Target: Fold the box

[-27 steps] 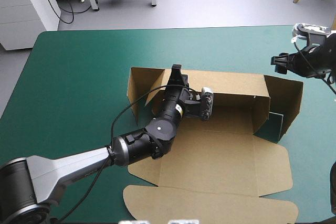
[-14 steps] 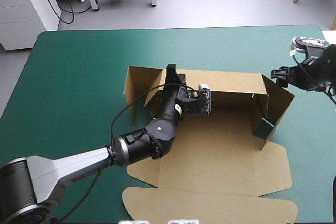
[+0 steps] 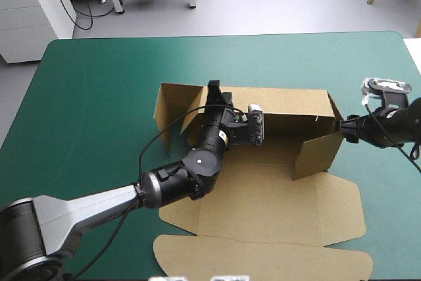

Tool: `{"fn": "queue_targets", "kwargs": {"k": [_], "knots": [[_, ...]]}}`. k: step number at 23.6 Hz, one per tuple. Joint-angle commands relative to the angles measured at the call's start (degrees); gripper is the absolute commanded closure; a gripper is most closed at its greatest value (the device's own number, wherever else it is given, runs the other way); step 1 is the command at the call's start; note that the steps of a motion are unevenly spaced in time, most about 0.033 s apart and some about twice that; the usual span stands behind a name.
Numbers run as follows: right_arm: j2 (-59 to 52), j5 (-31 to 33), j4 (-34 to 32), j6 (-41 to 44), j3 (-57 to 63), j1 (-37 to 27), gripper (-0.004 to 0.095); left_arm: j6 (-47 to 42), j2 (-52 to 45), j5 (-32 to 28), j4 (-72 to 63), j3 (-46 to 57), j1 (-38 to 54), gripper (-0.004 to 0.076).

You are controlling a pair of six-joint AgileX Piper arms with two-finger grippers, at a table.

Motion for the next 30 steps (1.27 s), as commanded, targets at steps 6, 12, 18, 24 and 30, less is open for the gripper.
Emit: {"fn": "queue_targets", "kwargs": {"k": [6, 12, 18, 24, 30], "knots": [[-8.8, -9.3, 10.9, -11.1, 8.4, 0.2, 0.0352, 0.4, -2.5, 1.7, 0.7, -1.4, -0.3, 0.0734], [-9.0, -8.9, 14.1, -15.8, 10.1, 0.2, 0.0414, 0.4, -2.5, 1.7, 0.7, -1.4, -0.3, 0.0734], [-9.0, -6.6, 16.3, -19.3, 10.1, 0.2, 0.0522, 0.4, -2.5, 1.5, 0.7, -1.4, -0.3, 0.0734], [-9.0, -5.2, 16.3, -25.4, 10.1, 0.2, 0.0527, 0.4, -2.5, 1.2, 0.7, -1.4, -0.3, 0.0734], [-8.8, -10.4, 20.1, -30.7, 10.1, 0.2, 0.0618, 0.4, -2.5, 1.0, 0.7, -1.4, -0.3, 0.0734]]}}
